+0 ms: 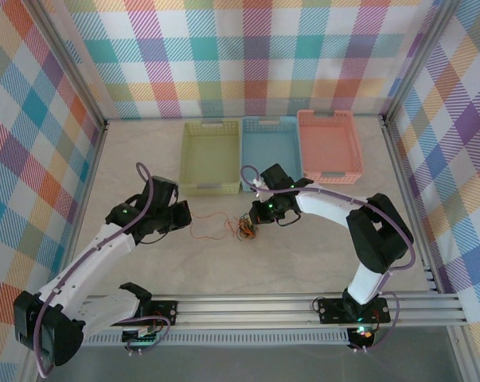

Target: Untangle the cables

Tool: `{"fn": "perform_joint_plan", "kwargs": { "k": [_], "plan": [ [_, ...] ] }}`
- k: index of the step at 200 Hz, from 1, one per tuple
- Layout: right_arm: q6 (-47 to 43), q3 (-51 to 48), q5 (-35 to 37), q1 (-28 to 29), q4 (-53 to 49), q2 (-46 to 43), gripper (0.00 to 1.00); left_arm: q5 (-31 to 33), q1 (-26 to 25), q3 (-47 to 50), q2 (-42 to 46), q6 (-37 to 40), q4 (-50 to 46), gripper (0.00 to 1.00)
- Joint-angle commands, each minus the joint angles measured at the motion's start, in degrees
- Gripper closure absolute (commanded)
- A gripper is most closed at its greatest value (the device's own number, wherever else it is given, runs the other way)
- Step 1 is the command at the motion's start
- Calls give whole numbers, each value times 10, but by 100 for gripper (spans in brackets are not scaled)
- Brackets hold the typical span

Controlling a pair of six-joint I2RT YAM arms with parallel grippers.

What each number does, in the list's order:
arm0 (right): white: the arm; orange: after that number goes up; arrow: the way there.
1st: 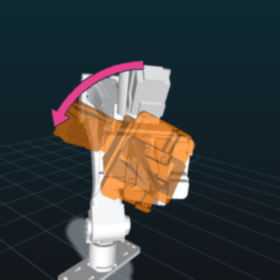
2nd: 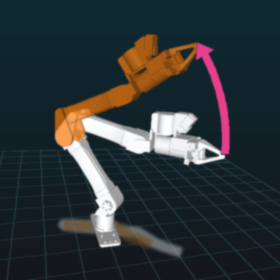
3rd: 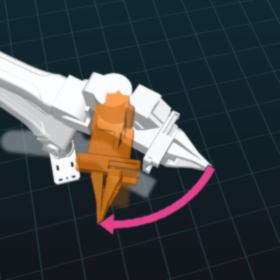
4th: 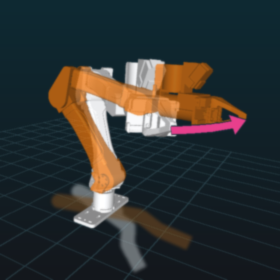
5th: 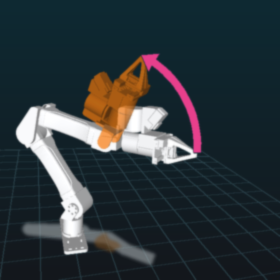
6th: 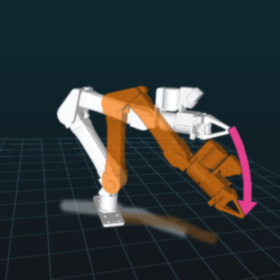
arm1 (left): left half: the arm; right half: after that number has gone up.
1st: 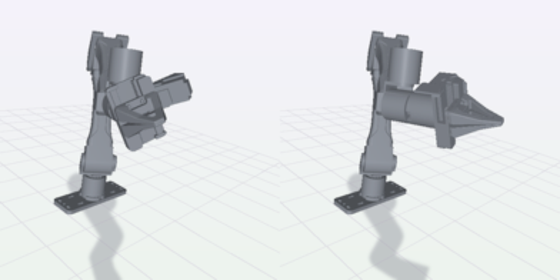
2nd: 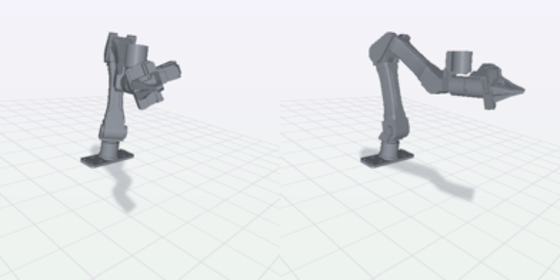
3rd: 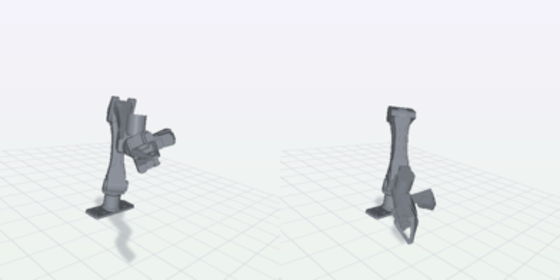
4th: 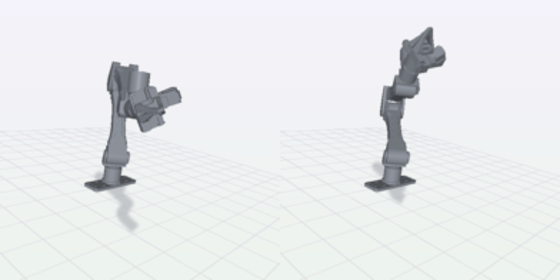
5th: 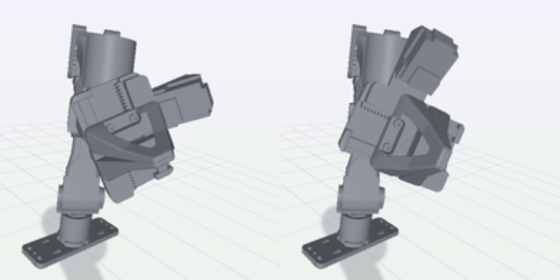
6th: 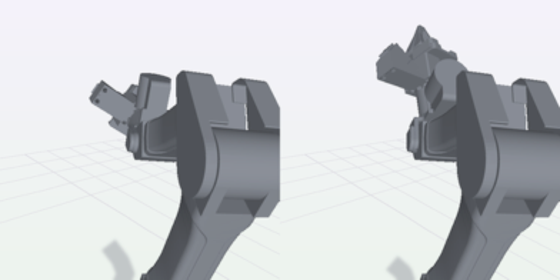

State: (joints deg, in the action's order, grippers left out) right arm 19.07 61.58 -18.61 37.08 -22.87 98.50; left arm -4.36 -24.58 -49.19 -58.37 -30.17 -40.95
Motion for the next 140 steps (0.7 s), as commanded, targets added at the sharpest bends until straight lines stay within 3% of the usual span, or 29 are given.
{"fn": "perform_joint_plan", "kwargs": {
  "k": [1, 72, 140],
  "plan": [
    [6, -3, 0, -3, 3, -15, 100, 4, 21, 6, 26, 14, -29, 100],
    [8, -5, 3, -2, 3, -16, 100, 25, 50, 15, 62, 3, -36, 100],
    [9, -6, 4, -4, 3, -17, 100, 3, 80, -32, 83, 10, -66, 100]
  ]
}}
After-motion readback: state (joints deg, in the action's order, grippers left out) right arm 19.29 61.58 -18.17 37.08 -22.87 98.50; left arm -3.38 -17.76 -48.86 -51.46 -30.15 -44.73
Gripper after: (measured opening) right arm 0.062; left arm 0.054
